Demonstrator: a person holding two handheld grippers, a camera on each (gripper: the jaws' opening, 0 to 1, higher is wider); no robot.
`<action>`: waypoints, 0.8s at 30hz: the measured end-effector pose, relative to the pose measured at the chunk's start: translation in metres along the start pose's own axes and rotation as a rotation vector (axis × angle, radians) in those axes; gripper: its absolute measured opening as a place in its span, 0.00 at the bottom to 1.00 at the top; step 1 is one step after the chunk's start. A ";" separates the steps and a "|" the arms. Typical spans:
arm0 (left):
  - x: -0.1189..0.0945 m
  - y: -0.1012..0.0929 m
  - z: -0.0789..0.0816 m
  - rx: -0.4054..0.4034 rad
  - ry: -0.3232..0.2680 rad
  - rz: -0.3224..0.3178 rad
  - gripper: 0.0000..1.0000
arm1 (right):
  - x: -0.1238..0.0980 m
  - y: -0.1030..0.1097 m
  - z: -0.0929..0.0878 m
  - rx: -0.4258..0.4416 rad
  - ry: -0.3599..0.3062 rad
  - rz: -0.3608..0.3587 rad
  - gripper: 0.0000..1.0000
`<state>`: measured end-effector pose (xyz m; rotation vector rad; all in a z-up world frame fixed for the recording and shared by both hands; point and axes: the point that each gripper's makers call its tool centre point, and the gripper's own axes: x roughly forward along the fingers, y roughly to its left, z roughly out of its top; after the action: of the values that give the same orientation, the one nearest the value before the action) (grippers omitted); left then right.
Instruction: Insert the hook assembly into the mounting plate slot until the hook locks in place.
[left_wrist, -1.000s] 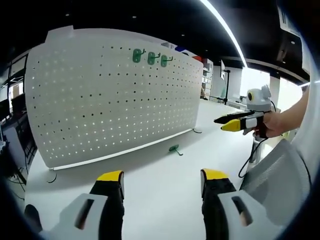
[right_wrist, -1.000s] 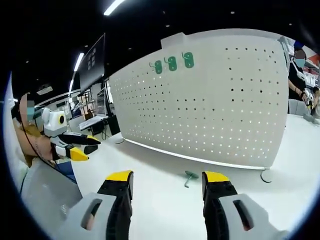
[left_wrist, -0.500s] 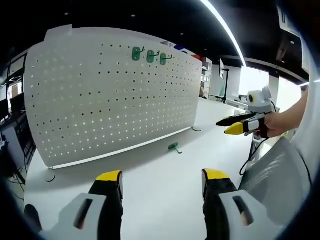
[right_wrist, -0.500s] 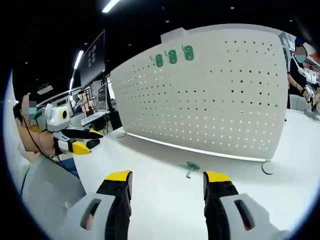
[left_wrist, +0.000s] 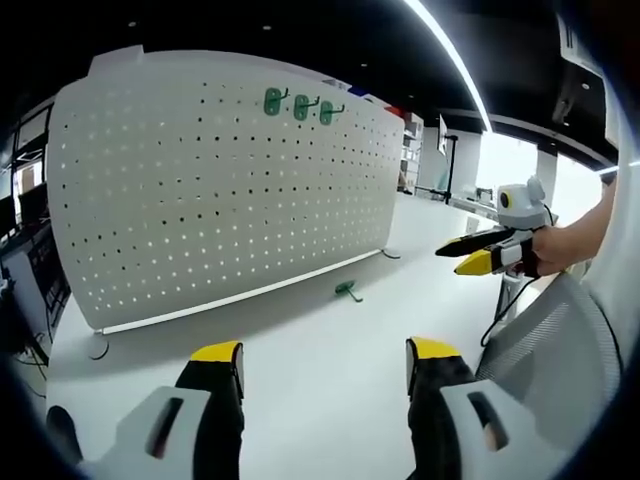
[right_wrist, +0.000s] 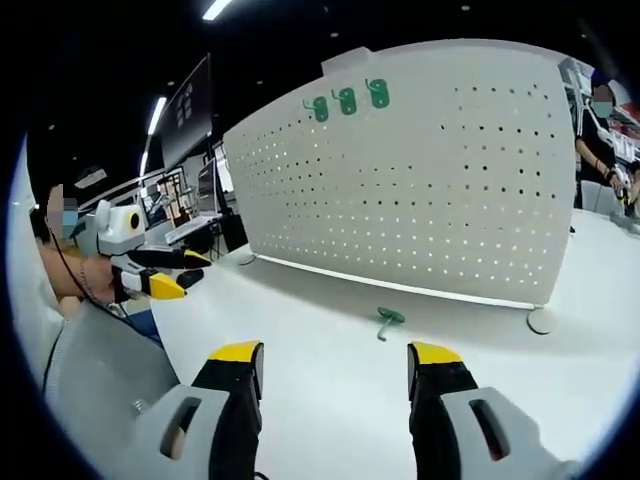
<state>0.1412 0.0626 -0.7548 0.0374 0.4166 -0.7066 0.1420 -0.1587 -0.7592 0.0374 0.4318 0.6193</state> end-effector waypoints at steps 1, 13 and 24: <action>0.000 0.000 -0.001 -0.001 0.002 -0.001 0.68 | 0.000 0.000 -0.001 -0.002 0.002 -0.001 0.56; 0.001 0.000 -0.002 -0.006 0.009 -0.008 0.70 | -0.001 0.001 -0.003 -0.004 0.015 -0.002 0.57; 0.016 -0.005 0.010 0.026 0.016 -0.049 0.70 | -0.001 0.000 -0.003 0.003 0.014 -0.008 0.56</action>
<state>0.1522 0.0472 -0.7509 0.0580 0.4246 -0.7603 0.1393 -0.1594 -0.7617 0.0342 0.4462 0.6116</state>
